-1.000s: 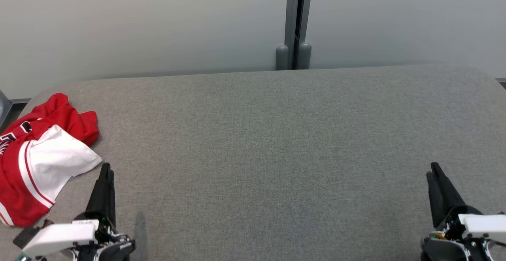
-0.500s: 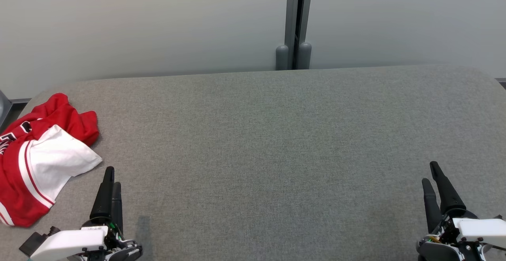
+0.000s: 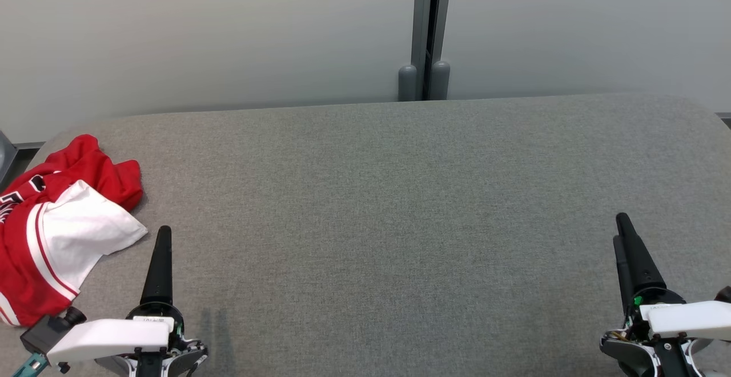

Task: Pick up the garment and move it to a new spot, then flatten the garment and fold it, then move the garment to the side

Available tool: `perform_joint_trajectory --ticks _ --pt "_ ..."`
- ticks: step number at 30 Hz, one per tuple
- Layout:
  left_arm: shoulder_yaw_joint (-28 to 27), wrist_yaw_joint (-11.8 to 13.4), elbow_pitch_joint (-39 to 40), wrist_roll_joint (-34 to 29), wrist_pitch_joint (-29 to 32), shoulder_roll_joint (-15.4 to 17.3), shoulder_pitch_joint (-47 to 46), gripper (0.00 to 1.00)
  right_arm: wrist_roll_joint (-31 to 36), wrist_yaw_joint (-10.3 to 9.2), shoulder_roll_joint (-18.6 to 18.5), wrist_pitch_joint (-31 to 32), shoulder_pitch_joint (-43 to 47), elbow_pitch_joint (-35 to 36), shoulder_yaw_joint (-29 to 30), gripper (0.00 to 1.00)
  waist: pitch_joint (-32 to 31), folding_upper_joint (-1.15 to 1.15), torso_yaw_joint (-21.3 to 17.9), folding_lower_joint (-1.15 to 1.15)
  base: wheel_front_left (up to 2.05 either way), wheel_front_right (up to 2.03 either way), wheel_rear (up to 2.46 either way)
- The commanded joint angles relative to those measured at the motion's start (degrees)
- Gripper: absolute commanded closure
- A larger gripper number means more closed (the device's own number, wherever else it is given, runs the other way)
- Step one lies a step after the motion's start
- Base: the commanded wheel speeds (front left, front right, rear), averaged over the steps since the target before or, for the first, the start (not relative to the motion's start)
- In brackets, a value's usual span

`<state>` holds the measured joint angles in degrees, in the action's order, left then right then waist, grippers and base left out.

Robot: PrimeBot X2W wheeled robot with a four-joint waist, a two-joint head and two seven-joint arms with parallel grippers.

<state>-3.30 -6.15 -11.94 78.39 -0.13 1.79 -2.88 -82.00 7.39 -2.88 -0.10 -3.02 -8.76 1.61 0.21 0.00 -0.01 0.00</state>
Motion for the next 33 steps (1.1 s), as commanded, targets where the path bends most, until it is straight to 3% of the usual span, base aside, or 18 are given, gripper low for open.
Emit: perform_joint_trajectory --ticks 1,18,33 --pt "0.25 0.20 1.43 -2.21 -0.64 0.61 -2.15 0.00 1.86 0.06 -0.75 -0.67 -1.58 1.66 -0.16 0.00 0.01 0.00 0.01 0.00 0.00 0.00 0.00" --pt "2.47 3.07 3.91 -28.16 -4.35 0.79 -1.93 0.00 24.01 0.08 -1.38 -4.41 -1.58 5.20 -1.41 0.00 0.13 0.00 0.07 0.00 0.00 0.00 0.00" --pt "4.19 5.19 4.17 -43.15 -7.02 1.16 -2.00 0.00 42.22 0.09 -1.51 -7.07 -1.13 5.20 -2.28 0.00 0.18 0.00 0.04 0.00 0.00 0.00 0.00"
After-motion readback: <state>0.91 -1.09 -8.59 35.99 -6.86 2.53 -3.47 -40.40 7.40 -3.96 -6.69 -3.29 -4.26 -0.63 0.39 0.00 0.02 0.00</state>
